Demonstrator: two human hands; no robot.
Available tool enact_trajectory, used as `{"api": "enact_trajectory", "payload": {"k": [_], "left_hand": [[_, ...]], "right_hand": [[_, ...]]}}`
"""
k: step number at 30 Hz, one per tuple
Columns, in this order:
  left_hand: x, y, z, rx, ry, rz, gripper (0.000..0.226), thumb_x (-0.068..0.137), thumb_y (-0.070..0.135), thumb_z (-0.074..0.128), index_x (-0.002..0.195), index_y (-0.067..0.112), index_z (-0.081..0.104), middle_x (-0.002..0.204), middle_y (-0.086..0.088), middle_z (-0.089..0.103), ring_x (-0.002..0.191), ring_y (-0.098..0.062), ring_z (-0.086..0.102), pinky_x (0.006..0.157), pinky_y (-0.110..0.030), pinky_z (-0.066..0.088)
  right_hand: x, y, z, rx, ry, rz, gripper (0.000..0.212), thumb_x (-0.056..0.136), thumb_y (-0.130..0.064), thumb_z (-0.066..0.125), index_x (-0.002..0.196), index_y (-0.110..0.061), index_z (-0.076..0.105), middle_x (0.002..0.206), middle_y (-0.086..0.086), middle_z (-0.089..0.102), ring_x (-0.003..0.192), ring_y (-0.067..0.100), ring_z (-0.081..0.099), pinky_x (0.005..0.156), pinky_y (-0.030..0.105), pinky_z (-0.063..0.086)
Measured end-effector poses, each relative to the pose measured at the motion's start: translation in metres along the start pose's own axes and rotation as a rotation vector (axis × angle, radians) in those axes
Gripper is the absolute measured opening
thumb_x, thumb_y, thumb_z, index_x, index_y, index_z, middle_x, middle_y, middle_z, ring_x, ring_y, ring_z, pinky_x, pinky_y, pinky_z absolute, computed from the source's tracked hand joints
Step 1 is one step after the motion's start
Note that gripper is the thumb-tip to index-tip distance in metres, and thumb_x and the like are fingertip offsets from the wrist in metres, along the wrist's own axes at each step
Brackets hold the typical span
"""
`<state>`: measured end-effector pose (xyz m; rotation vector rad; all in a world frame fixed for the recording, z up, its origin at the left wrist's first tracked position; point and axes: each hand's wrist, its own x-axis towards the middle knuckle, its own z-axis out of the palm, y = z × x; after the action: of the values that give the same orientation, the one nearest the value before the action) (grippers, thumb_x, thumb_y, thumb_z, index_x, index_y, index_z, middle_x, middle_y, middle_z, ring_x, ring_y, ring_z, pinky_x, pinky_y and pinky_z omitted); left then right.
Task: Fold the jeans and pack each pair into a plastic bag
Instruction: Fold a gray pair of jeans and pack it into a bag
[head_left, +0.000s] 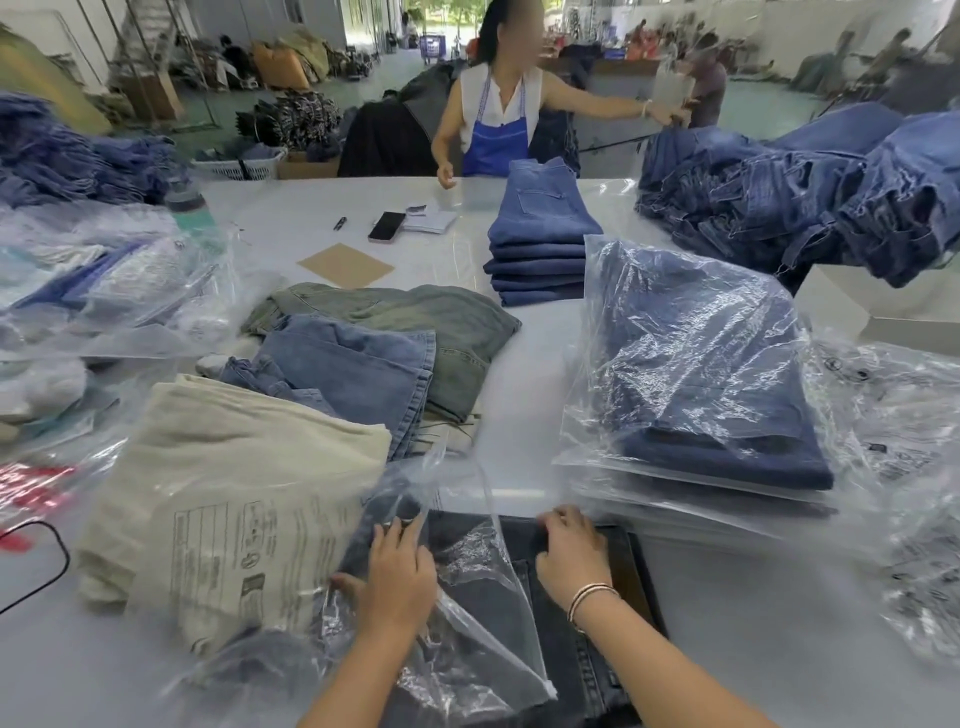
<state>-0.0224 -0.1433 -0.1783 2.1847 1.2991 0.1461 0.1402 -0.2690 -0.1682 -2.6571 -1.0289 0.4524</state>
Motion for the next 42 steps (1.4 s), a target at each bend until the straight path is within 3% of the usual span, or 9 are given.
{"api": "enact_trajectory", "payload": {"k": [6, 9, 15, 21, 25, 31, 37, 40, 42], "left_hand": [[0.01, -0.004, -0.001, 0.047, -0.061, -0.016, 0.054, 0.099, 0.028, 0.029, 0.151, 0.039, 0.017, 0.161, 0.006, 0.01, 0.148, -0.015, -0.002, 0.099, -0.075, -0.016], [0.012, -0.006, 0.003, 0.065, -0.077, 0.003, 0.057, 0.099, 0.031, 0.03, 0.151, 0.042, 0.01, 0.161, 0.006, 0.005, 0.148, -0.014, -0.005, 0.097, -0.075, -0.018], [0.013, -0.017, 0.009, 0.135, -0.103, -0.005, 0.061, 0.096, 0.035, 0.034, 0.152, 0.035, 0.01, 0.161, 0.007, -0.002, 0.148, -0.012, -0.008, 0.099, -0.075, -0.017], [0.012, -0.025, 0.025, 0.193, -0.224, -0.005, 0.055, 0.094, 0.028, 0.034, 0.147, 0.041, 0.026, 0.161, 0.006, 0.008, 0.148, -0.016, 0.001, 0.105, -0.073, -0.008], [0.008, -0.019, 0.033, 0.228, -0.268, 0.005, 0.058, 0.091, 0.027, 0.035, 0.147, 0.039, 0.026, 0.158, 0.006, 0.015, 0.147, -0.018, 0.01, 0.107, -0.072, -0.002], [-0.003, -0.027, 0.028, 0.261, -0.318, 0.042, 0.06, 0.09, 0.028, 0.035, 0.148, 0.039, 0.025, 0.159, 0.009, 0.008, 0.147, -0.015, 0.006, 0.11, -0.068, 0.005], [-0.014, -0.031, 0.02, 0.155, -0.342, 0.089, 0.062, 0.092, 0.025, 0.039, 0.149, 0.041, 0.02, 0.16, 0.012, -0.006, 0.145, -0.015, 0.012, 0.113, -0.045, 0.027], [-0.017, -0.027, 0.011, 0.058, -0.328, 0.097, 0.062, 0.095, 0.016, 0.041, 0.15, 0.034, 0.022, 0.16, 0.01, -0.002, 0.124, -0.011, 0.045, 0.082, -0.008, 0.039], [-0.02, -0.022, 0.004, -0.105, -0.332, 0.075, 0.062, 0.095, 0.0, 0.039, 0.151, 0.022, 0.024, 0.159, 0.005, 0.007, 0.104, -0.005, 0.058, 0.074, -0.006, 0.043]], "right_hand": [[0.035, -0.012, 0.004, -0.356, -0.425, -0.126, 0.088, 0.083, -0.045, 0.06, 0.151, -0.022, 0.008, 0.155, 0.004, 0.02, 0.145, 0.023, 0.011, 0.114, 0.06, -0.005], [0.044, -0.016, 0.005, -0.435, -0.423, -0.102, 0.086, 0.075, -0.06, 0.063, 0.142, -0.019, 0.028, 0.141, 0.007, 0.042, 0.133, 0.028, 0.035, 0.113, 0.057, 0.011], [0.045, 0.021, -0.009, -0.317, -0.509, 0.071, 0.065, 0.066, -0.044, 0.075, 0.124, -0.02, 0.057, 0.123, 0.004, 0.063, 0.108, 0.024, 0.061, 0.093, 0.034, 0.05], [0.024, 0.102, -0.042, -0.173, -0.562, 0.318, 0.067, 0.073, -0.043, 0.073, 0.128, -0.011, 0.053, 0.129, 0.007, 0.057, 0.113, 0.02, 0.057, 0.077, 0.019, 0.041], [0.028, 0.089, -0.035, 0.126, -0.438, 0.274, 0.097, 0.07, -0.048, 0.076, 0.146, -0.009, 0.029, 0.148, 0.008, 0.036, 0.134, 0.021, 0.038, 0.106, 0.024, 0.034], [0.037, 0.069, -0.021, 0.186, -0.398, 0.303, 0.114, 0.055, -0.062, 0.079, 0.145, -0.012, 0.031, 0.146, 0.007, 0.041, 0.128, 0.021, 0.045, 0.099, 0.024, 0.04], [0.039, 0.07, -0.016, 0.161, -0.457, 0.227, 0.09, 0.061, -0.051, 0.08, 0.136, -0.015, 0.046, 0.136, 0.005, 0.051, 0.12, 0.02, 0.052, 0.094, 0.023, 0.044], [0.032, 0.073, -0.031, 0.355, -0.528, 0.144, 0.057, 0.064, -0.036, 0.082, 0.114, -0.02, 0.061, 0.117, -0.001, 0.064, 0.102, 0.014, 0.06, 0.078, 0.017, 0.047], [0.025, 0.075, -0.049, 0.501, -0.579, 0.109, 0.059, 0.055, -0.035, 0.081, 0.109, -0.02, 0.065, 0.11, -0.001, 0.069, 0.1, 0.016, 0.063, 0.089, 0.026, 0.05]]}}
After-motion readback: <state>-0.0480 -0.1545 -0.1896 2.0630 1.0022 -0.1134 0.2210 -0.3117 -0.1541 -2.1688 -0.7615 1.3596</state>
